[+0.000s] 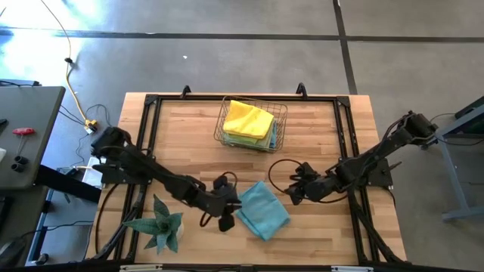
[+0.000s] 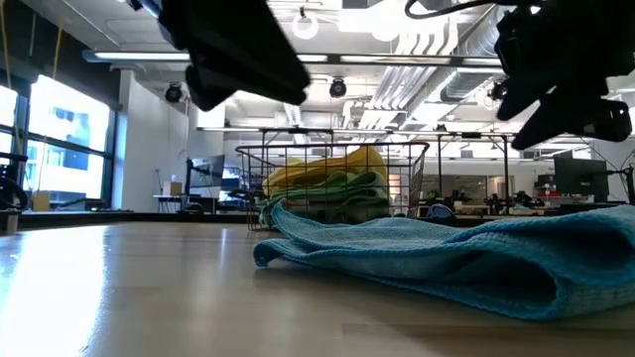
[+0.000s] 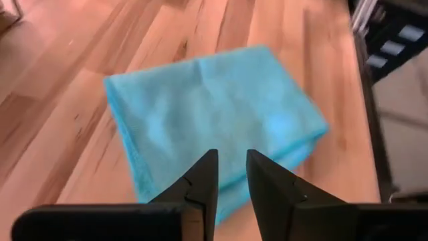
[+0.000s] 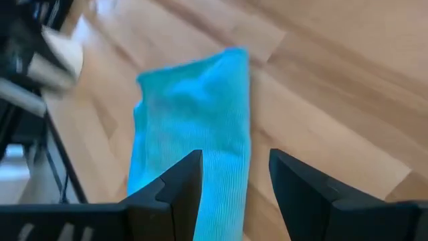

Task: Fold microfiber towels
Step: Stack the blue towel on top of the stacked towels into the wire basket

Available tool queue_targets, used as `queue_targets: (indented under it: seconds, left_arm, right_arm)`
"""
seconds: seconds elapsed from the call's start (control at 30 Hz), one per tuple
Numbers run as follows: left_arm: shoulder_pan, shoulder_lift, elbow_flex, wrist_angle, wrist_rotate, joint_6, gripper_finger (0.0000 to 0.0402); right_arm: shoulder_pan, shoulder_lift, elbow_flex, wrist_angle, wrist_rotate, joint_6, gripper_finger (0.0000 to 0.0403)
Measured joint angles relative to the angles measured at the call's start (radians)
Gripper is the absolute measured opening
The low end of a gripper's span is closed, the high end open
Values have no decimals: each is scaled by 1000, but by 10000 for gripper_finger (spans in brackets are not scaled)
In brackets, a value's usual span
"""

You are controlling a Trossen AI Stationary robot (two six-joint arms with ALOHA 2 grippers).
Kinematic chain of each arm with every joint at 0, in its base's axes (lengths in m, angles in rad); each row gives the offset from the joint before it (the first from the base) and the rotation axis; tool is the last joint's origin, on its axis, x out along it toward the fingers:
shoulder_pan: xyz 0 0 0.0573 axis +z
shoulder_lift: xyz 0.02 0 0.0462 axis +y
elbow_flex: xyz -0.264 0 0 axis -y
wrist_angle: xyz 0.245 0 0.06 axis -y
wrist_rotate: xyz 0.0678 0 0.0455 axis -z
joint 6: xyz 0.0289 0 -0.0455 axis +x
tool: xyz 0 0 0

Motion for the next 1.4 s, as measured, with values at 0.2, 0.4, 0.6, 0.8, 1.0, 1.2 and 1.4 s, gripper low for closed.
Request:
queue_targets:
  seconds: [0.2,0.4,0.6,0.8,1.0,1.2,1.4]
  left_arm:
    - [6,62,-32,184,-10,22,56]
    - [7,165,-33,272,31,18,47]
    - [7,241,-32,355,61,4,46]
    - [7,286,-29,370,22,-3,46]
    - [3,307,-30,358,13,-9,46]
    - [2,307,-30,350,-11,-9,46]
    - [-1,307,-30,325,-15,-44,46]
  right_arm:
    - [-27,0,0,-3,8,61,167]
    - [-92,0,0,-11,-141,78,193]
    - [-149,27,0,-8,-200,74,235]
    - [-162,141,0,70,-254,-2,247]
    - [-167,252,0,180,-325,-149,248]
    - [-167,375,0,309,-442,-238,248]
    - [-184,417,1,362,-493,-289,248]
